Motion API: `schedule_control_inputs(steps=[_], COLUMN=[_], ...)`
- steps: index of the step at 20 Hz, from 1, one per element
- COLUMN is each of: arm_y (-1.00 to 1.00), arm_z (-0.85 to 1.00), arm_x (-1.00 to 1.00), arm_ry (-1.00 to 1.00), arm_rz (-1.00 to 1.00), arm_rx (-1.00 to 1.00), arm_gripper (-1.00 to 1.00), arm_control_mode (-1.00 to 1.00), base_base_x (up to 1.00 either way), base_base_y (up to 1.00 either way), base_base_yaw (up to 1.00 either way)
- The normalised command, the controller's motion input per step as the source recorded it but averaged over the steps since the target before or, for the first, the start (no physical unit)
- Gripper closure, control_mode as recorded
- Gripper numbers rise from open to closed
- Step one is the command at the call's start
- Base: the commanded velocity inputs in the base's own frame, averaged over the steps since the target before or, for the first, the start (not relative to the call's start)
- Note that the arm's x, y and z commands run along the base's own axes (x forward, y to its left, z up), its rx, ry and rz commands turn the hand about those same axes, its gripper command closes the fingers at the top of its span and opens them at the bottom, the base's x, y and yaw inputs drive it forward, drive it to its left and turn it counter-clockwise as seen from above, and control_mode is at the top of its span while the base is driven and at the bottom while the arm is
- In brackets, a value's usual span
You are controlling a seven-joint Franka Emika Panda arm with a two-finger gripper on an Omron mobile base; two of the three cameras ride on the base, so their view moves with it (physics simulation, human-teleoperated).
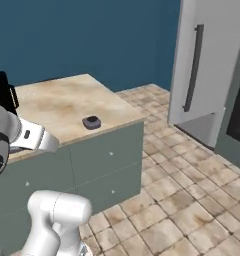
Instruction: Grab the onion and garlic from the fridge, place them in the blender, close the lid, and turn on the blender to create a marinade.
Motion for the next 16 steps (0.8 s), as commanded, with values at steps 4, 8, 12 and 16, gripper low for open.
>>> schedule_control_inputs(steps=[4,8,12,16], arm_y=[0.00,0.00,0.00,0.00], arm_z=[0.00,0.00,0.00,0.00], arm_x=[0.00,0.00,0.00,0.00], arm_ry=[0.00,0.00,0.00,0.00], arm_rz=[0.00,0.00,0.00,0.00], arm_rx=[0.00,0.00,0.00,0.00], arm_gripper=[1.00,1.00,1.00,1.00], arm_control_mode=[1.00,1.00,1.00,1.00], base_base_x=[0.58,0.42,0.34,0.44], base_base_y=[-0.43,-0.33,-0.26,-0.38], base_base_yaw=[0.56,0.59,0.57,0.50])
